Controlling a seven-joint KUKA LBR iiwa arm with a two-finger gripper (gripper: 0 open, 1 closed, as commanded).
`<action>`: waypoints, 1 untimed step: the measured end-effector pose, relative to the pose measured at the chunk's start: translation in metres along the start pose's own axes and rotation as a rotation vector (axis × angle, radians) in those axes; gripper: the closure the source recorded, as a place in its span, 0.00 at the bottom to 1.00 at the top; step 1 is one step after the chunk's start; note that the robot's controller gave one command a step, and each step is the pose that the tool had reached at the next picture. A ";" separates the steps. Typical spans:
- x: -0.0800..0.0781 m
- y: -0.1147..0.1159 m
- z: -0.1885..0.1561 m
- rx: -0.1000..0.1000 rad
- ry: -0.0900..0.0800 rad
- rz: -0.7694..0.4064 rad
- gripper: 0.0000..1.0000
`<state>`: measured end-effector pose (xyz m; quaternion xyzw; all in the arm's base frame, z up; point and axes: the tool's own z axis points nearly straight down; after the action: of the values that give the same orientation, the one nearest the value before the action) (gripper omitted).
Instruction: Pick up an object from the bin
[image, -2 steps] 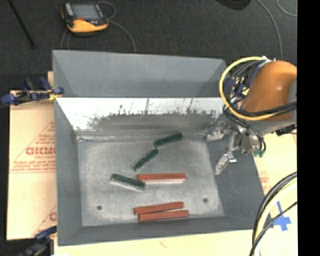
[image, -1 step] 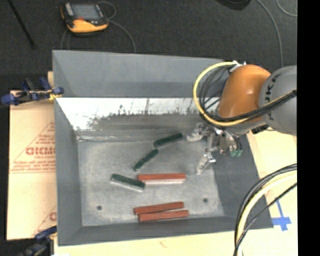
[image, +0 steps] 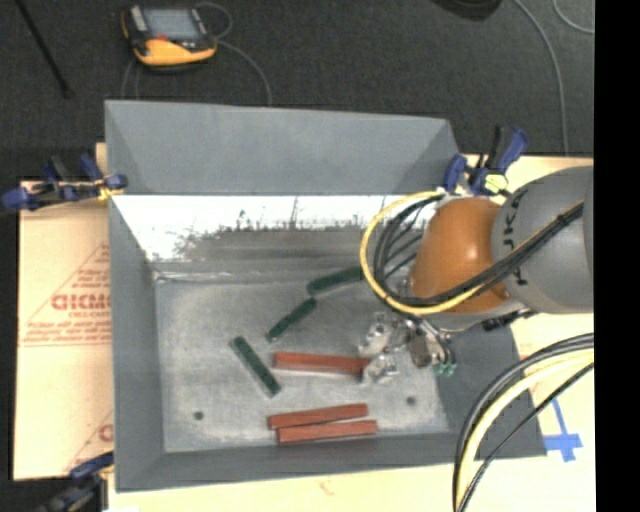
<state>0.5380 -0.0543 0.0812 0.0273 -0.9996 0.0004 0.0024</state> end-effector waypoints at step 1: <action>0.000 0.000 0.000 0.000 -0.001 -0.001 1.00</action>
Offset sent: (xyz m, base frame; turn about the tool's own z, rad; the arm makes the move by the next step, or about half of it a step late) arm 0.0262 -0.0254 0.1456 -0.0199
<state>0.5382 -0.0543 0.0812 0.0279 -0.9996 0.0005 0.0021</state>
